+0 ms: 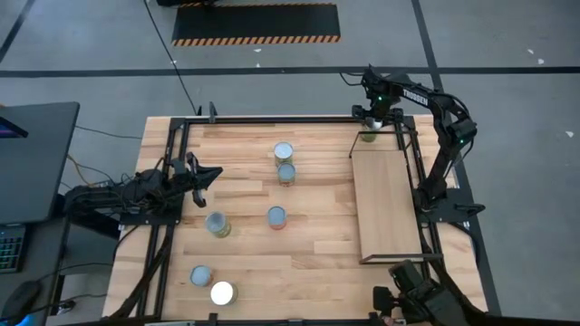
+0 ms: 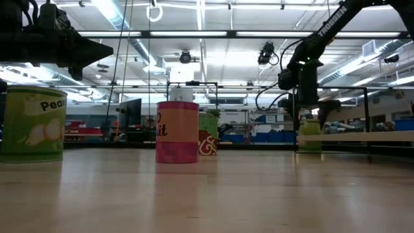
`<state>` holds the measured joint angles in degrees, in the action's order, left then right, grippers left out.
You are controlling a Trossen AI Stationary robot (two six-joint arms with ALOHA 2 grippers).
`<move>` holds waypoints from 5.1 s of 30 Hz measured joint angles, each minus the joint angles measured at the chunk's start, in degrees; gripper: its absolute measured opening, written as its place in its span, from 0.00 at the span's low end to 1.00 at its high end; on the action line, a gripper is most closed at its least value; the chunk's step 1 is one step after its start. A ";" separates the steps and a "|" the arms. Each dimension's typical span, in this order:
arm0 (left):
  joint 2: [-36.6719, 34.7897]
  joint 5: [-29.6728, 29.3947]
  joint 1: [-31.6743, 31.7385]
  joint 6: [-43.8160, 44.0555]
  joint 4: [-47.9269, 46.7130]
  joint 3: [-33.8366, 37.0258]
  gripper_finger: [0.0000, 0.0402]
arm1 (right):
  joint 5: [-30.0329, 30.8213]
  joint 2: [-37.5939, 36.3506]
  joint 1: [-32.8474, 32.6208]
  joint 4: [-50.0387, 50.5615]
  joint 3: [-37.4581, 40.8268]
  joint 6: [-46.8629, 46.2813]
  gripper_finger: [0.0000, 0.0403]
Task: Pick and place cans onto a shelf
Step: Put the top large canned oranges on the shelf, then put the large canned oranges on the shelf aligned with the other large canned oranges
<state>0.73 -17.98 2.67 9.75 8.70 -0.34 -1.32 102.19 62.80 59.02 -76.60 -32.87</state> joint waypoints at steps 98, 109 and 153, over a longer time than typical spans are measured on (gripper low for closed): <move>0.02 0.02 0.01 -0.01 0.01 0.00 0.06 | 4.69 -42.43 -15.49 16.18 25.32 -13.13 0.92; 0.00 0.02 0.01 -0.01 -0.01 0.00 0.06 | 11.06 -43.17 -21.05 28.76 12.17 -17.45 0.90; 0.02 -1.02 0.10 18.20 1.24 -0.02 0.06 | 17.15 6.73 -53.19 -18.00 -22.14 0.28 0.90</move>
<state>0.75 -19.00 2.76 27.94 9.94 -0.36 15.83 108.92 9.61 41.02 -98.74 -32.59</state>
